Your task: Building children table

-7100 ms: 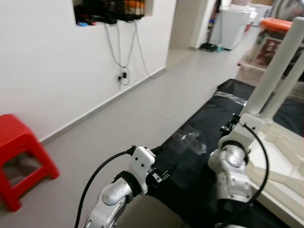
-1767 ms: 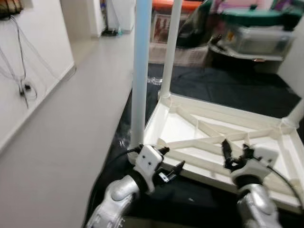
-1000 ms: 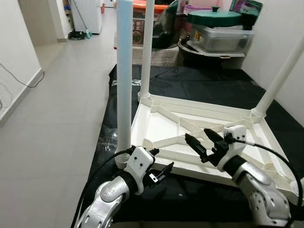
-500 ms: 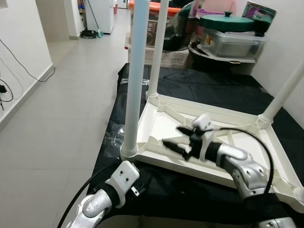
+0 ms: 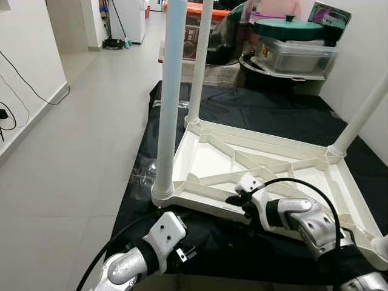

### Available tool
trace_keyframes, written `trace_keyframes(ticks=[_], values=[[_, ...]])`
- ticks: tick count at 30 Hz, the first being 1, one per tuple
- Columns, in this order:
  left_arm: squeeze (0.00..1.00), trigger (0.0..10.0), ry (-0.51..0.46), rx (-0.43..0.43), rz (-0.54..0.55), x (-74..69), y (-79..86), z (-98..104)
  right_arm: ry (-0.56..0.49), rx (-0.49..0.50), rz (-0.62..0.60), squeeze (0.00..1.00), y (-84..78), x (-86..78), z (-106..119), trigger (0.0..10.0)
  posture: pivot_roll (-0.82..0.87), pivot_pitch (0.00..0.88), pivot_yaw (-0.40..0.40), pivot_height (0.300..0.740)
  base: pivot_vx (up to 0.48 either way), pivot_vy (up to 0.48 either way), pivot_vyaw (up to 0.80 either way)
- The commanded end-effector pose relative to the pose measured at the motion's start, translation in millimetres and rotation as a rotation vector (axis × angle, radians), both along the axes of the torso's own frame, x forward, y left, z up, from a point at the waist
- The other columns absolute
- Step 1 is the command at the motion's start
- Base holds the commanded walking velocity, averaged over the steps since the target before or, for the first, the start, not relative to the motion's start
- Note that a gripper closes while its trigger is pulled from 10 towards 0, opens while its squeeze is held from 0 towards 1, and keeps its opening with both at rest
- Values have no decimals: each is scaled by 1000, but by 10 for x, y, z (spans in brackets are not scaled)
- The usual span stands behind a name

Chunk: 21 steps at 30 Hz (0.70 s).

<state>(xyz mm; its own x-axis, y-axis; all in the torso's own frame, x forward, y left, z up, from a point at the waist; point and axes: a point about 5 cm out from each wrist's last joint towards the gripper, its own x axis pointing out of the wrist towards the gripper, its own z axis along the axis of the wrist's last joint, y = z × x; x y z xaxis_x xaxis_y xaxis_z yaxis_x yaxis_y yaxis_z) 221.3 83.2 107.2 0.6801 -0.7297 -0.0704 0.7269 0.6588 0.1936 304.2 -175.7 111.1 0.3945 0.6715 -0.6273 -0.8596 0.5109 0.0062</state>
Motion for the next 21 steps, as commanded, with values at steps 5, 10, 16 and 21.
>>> trace_keyframes(ticks=[5, 10, 16, 21], values=[[0, 10000, 12, 5, 1, -15, 0, -11, 32, -159, 20, 0, -105, -4, -114, 0, 162, 0, -127, 740, 0, 0, 0], [0, 10000, 11, 7, 2, -15, -6, -18, 20, -208, -6, 0, -180, 62, -95, 0, 158, 0, -130, 740, 0, 0, 0], [0, 10000, 8, 12, 1, -4, -29, -31, 0, -277, -50, 0, -396, 103, -46, 0, 150, 0, -134, 740, 0, 0, 0], [0, 10000, 6, 14, -2, 4, -46, -37, 18, -346, -66, 0, -617, 74, -27, 0, 150, 0, -137, 740, 0, 0, 0]])
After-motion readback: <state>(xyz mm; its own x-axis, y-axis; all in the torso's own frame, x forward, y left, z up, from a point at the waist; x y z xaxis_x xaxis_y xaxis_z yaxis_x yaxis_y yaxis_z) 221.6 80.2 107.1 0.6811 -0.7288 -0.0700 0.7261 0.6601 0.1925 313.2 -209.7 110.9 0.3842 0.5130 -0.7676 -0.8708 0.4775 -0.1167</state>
